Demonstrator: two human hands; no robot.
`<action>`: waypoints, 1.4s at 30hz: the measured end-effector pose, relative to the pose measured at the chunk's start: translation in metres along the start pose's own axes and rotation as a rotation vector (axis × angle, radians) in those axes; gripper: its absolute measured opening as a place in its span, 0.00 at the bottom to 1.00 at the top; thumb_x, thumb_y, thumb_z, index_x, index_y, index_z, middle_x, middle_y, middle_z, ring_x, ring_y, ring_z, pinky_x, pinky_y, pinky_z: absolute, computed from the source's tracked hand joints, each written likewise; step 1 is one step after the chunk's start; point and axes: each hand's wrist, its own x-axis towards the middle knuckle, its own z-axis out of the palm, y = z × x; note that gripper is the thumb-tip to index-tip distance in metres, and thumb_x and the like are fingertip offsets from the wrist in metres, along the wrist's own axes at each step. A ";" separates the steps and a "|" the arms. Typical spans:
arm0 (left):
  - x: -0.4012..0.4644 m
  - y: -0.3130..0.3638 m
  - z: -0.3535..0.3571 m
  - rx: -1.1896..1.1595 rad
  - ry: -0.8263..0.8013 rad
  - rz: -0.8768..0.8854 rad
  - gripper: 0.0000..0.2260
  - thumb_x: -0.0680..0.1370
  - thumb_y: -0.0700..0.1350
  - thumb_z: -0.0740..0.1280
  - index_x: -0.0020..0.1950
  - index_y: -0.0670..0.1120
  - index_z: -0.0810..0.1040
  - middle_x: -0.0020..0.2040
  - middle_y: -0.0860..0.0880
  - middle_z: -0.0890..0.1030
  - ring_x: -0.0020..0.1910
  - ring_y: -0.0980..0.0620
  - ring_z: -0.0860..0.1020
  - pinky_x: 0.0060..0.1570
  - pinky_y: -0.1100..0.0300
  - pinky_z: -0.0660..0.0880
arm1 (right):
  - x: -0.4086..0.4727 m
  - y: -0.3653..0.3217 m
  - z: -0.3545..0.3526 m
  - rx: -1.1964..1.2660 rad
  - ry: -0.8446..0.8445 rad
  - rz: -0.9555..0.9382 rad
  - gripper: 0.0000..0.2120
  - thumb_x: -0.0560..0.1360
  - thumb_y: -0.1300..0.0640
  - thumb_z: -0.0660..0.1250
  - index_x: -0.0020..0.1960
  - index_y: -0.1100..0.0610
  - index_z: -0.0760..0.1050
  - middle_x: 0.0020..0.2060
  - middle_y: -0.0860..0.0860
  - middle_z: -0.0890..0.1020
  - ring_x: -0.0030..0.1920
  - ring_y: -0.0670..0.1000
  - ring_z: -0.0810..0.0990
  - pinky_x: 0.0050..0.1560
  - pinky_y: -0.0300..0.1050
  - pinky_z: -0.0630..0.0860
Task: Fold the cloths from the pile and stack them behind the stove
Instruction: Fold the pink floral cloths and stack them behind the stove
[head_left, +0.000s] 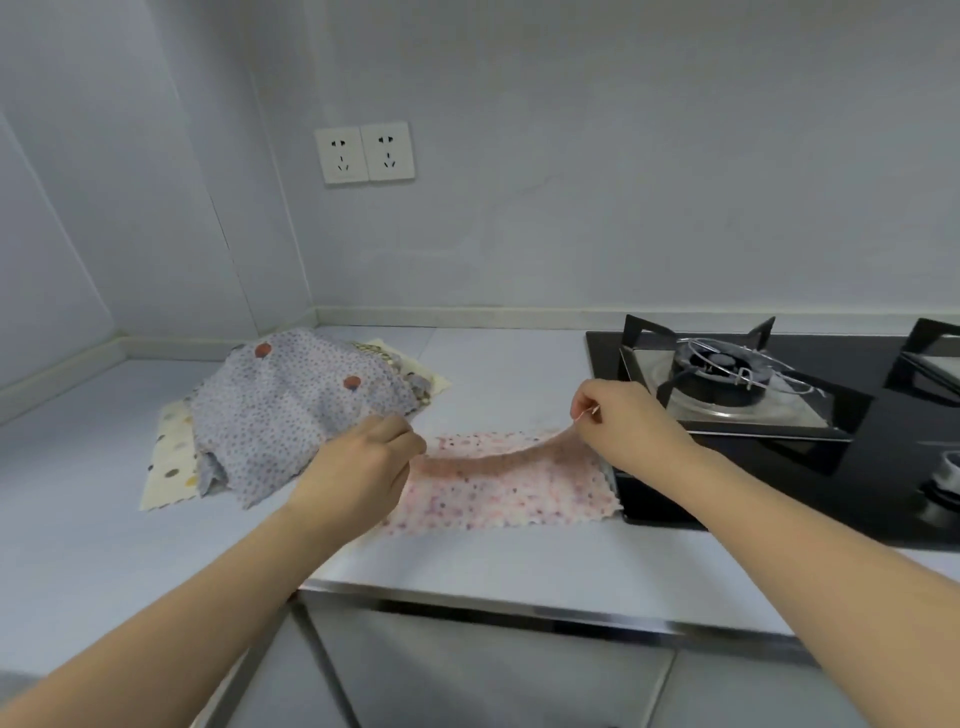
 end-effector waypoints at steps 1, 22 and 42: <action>-0.011 0.004 -0.001 0.009 -0.006 0.023 0.14 0.74 0.42 0.56 0.46 0.46 0.82 0.43 0.50 0.79 0.40 0.47 0.77 0.28 0.55 0.74 | -0.012 -0.002 -0.001 -0.049 -0.021 -0.020 0.08 0.75 0.62 0.60 0.46 0.53 0.76 0.42 0.46 0.79 0.42 0.48 0.78 0.42 0.43 0.75; -0.038 0.023 -0.015 -0.092 -0.245 0.089 0.17 0.75 0.52 0.56 0.43 0.49 0.84 0.40 0.51 0.78 0.37 0.49 0.77 0.34 0.56 0.76 | -0.074 0.024 0.015 -0.471 -0.254 -0.283 0.20 0.77 0.44 0.56 0.67 0.46 0.69 0.60 0.46 0.73 0.63 0.50 0.68 0.64 0.45 0.66; -0.019 0.031 -0.060 -0.595 -0.063 -0.602 0.05 0.82 0.48 0.61 0.49 0.49 0.75 0.35 0.52 0.74 0.34 0.53 0.73 0.32 0.59 0.66 | -0.069 0.006 -0.007 0.425 -0.138 0.067 0.01 0.73 0.58 0.72 0.42 0.55 0.82 0.39 0.49 0.85 0.42 0.48 0.82 0.49 0.48 0.77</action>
